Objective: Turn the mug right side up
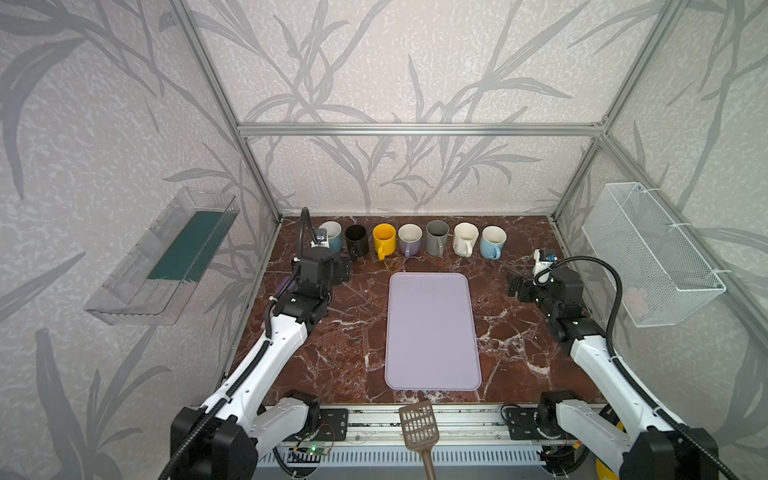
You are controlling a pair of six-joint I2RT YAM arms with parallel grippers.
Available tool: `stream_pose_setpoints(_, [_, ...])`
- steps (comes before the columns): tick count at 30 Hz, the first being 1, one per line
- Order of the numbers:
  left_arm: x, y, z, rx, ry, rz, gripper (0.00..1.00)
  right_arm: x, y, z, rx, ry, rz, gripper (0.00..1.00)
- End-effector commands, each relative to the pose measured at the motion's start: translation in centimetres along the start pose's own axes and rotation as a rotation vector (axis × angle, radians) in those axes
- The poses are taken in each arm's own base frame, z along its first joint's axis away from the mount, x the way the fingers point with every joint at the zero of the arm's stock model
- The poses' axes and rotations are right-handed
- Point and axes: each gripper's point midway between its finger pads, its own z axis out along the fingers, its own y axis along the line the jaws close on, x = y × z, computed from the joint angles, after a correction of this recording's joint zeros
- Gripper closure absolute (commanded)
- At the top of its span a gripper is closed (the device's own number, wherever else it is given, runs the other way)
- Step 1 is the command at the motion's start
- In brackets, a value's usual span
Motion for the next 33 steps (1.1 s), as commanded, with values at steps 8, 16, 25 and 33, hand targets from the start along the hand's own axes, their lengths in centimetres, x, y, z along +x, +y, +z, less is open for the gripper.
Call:
stream_pose_setpoints(8, [4.0,2.9,4.1,-0.048,-0.066,-0.087,0.01,-0.6,-0.5,1.9,0.028,-0.095,-0.09,0.01])
stream_pose_setpoints(16, [7.0,2.4,7.6,0.027,-0.027,-0.149,0.01,1.6,-1.8,3.0,0.084,-0.134,-0.121,0.01])
stream_pose_setpoints(25, [9.3,3.0,10.1,0.08,-0.017,-0.209,0.01,4.0,-2.2,4.5,0.088,-0.14,-0.121,0.01])
stream_pose_setpoints(33, [9.6,1.8,11.4,0.16,0.037,-0.191,0.01,6.1,-1.3,7.8,0.02,-0.122,-0.116,0.01])
